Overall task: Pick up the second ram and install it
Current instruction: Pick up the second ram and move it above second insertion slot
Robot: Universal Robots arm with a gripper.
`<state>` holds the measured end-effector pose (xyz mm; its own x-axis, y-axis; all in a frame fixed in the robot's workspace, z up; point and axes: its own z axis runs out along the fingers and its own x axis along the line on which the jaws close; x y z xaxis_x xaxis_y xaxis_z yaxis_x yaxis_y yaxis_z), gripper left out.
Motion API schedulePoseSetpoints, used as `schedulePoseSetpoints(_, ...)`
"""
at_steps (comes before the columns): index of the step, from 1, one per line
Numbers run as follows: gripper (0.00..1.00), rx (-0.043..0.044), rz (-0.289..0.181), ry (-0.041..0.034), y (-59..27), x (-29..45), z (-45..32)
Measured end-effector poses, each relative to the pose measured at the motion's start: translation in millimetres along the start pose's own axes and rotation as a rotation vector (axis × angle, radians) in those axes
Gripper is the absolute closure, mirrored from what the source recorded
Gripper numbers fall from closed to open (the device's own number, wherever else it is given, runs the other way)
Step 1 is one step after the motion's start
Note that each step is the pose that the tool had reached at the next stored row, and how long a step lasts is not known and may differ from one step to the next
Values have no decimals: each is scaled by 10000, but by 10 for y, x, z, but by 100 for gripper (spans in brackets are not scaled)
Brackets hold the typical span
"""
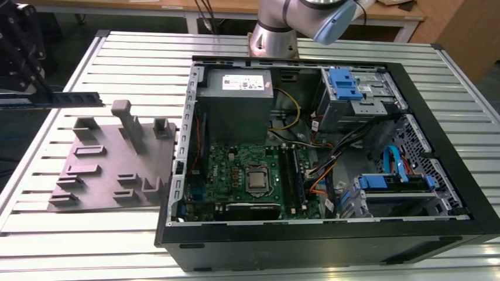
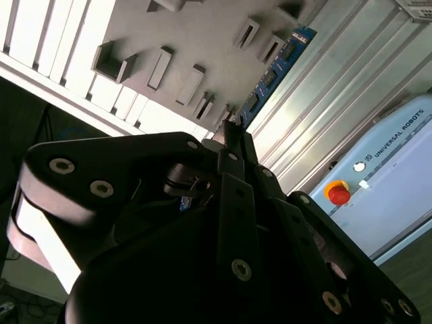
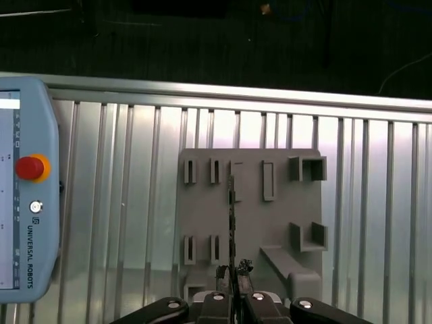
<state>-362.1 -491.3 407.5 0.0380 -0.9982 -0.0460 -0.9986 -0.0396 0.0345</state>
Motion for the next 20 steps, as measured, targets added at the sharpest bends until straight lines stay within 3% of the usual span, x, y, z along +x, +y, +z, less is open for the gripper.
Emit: schedulePoseSetpoints(20, 86, -31, 1, -1, -599, 23, -13)
